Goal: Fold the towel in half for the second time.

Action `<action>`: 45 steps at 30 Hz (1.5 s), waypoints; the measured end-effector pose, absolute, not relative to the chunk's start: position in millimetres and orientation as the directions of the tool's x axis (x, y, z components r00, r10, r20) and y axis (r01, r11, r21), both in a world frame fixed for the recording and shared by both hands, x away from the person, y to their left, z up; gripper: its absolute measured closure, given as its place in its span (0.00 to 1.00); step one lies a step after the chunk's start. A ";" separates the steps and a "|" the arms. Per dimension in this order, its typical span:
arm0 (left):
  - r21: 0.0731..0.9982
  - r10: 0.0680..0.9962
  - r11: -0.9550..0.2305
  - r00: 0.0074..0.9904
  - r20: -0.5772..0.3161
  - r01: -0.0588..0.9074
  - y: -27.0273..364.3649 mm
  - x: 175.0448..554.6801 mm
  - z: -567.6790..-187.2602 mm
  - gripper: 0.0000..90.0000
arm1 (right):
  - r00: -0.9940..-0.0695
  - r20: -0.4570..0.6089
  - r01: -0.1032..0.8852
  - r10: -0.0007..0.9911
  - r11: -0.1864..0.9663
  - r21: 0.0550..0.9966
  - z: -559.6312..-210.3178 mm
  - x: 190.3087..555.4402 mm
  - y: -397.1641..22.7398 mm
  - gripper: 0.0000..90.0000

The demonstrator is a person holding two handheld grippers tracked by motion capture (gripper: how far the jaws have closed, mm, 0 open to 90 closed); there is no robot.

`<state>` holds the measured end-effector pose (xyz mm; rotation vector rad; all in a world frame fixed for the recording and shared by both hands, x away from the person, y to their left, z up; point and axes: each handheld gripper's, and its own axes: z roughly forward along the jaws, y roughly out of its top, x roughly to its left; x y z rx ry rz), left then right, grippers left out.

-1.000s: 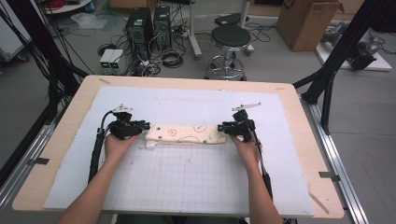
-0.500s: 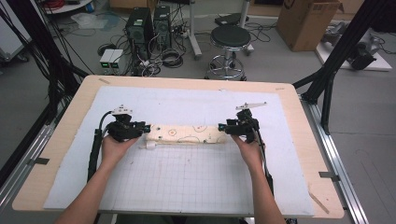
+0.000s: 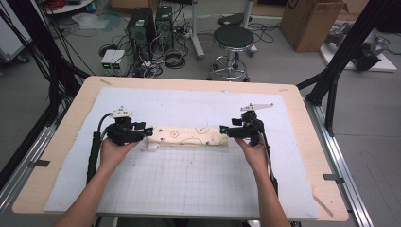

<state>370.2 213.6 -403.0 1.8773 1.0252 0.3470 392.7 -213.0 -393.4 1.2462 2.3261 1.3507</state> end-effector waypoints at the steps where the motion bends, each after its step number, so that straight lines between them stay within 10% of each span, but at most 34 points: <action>1: 0.835 0.770 -0.215 0.614 -0.173 0.506 214.0 369.5 -401.9 0.55 | -0.635 0.239 0.573 0.735 0.239 0.784 -392.7 392.1 -213.0 0.29; 14: 0.843 0.755 -0.222 0.634 -0.170 0.491 211.5 362.1 -396.7 0.38 | -0.632 0.227 0.550 0.740 0.223 0.805 -387.1 381.8 -215.8 0.20; 45: 0.860 0.749 -0.243 0.650 -0.128 0.450 223.2 341.8 -391.7 0.32 | -0.640 0.185 0.529 0.746 0.254 0.810 -387.5 360.1 -218.4 0.14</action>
